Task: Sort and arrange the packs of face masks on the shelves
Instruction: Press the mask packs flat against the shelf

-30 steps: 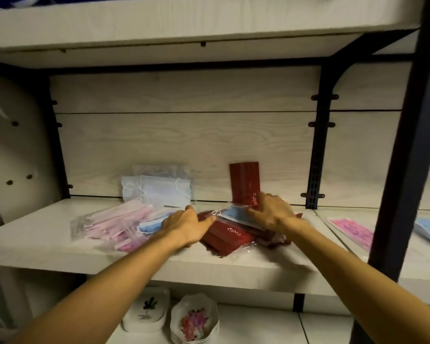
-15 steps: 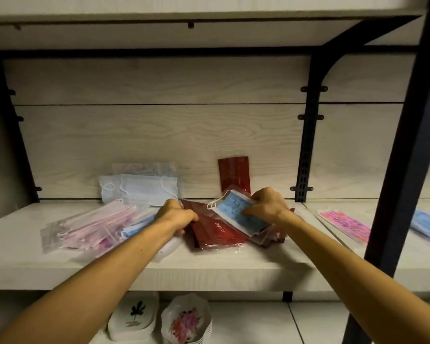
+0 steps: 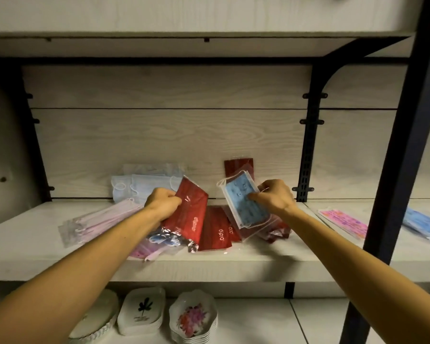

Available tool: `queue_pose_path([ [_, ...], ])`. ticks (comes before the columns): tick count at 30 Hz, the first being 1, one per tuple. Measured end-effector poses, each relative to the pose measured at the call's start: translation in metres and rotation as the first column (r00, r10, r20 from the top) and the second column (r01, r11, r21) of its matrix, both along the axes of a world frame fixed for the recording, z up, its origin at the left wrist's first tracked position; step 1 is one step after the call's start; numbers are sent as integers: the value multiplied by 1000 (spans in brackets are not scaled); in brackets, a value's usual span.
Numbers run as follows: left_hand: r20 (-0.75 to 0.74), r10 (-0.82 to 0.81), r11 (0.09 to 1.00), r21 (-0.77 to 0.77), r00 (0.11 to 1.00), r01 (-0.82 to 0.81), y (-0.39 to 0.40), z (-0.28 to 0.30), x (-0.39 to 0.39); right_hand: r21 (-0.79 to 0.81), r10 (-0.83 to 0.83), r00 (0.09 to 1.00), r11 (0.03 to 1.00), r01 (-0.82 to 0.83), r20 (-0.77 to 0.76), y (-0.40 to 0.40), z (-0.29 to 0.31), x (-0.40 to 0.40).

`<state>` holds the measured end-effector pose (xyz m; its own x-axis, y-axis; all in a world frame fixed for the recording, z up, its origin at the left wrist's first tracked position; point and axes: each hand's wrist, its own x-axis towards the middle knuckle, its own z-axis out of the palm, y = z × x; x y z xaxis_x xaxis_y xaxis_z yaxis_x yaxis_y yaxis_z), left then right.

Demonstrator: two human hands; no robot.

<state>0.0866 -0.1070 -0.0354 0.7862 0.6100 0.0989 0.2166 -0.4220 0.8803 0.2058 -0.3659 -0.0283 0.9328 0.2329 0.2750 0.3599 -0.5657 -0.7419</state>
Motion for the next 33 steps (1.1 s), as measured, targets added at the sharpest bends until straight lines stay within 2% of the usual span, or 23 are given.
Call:
queue_pose_path([
  [3, 87, 4, 982, -191, 996, 13, -1, 11, -16, 124, 39, 999, 992, -39, -2, 1, 9, -15],
  [5, 121, 16, 967, -256, 992, 16, -4, 18, -25, 201, 28, 999, 979, -34, 32, 1, 21, -24],
  [9, 174, -38, 939, -332, 984, 95, -4, 22, -45, 384, 22, 996, 922, -52, 82, -2, 39, -52],
  [12, 193, -72, 909, -391, 978, 144, -4, 17, -59, 498, -68, 985, 867, -20, 157, -9, 37, -72],
  [18, 249, -186, 860, -427, 950, 280, -31, 4, -80, 617, -15, 998, 786, -24, 58, -45, 23, -123],
  [21, 297, -252, 825, -432, 921, 365, -58, -1, -87, 618, -13, 999, 786, -11, 34, -73, 15, -152],
  [24, 313, -332, 781, -439, 890, 445, -92, -6, -93, 613, -100, 995, 788, 60, 31, -105, 6, -179],
  [29, 284, -457, 721, -437, 843, 538, -153, -23, -106, 572, -200, 980, 804, 161, 4, -167, -8, -221],
  [33, 233, -526, 713, -404, 818, 574, -200, -29, -110, 555, -259, 965, 796, 241, -47, -218, -13, -238],
])
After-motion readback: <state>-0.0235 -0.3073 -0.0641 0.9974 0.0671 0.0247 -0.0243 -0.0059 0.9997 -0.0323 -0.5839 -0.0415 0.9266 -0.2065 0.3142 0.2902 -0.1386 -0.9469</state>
